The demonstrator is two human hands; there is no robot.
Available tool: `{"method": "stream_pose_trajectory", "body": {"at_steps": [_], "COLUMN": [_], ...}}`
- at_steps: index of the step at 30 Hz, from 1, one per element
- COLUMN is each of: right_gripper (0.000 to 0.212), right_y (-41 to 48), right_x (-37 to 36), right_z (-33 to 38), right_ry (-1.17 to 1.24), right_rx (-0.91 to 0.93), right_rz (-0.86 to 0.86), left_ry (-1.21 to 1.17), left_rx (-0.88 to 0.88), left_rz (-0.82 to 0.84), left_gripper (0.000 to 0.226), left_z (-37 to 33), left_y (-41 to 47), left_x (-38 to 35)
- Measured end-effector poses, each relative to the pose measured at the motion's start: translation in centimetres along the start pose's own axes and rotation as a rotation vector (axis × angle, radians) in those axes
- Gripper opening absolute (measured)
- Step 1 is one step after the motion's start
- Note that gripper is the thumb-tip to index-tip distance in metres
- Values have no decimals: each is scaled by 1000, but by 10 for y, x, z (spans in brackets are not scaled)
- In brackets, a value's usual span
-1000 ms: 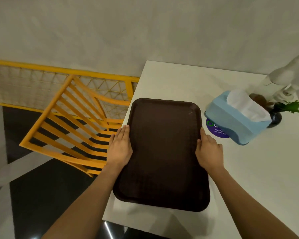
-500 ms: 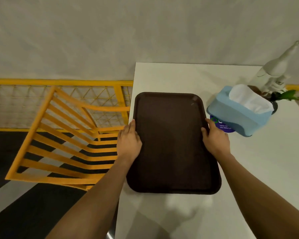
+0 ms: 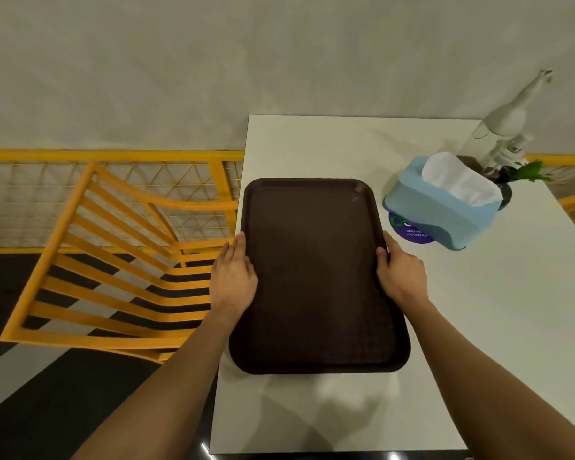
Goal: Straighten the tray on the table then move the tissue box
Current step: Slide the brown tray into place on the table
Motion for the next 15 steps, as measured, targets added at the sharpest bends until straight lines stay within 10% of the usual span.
{"method": "stream_pose_trajectory", "body": {"at_steps": [15], "right_gripper": [52], "right_y": [-19], "right_x": [0], "right_z": [5], "right_ry": [-84], "right_rx": [-21], "right_rz": [36], "left_ry": [-4], "left_rx": [9], "left_rz": [26], "left_gripper": [57], "left_z": [6], "left_y": [-16], "left_x": [4]}}
Point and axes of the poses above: each hand's wrist, its own y-axis towards the middle knuckle, its own x-axis out of the back of the hand, z = x × y, the point moved 9 cm from there along y, towards the middle knuckle, and after that the axes turned 13 degrees about y, right-handed, at the moved point
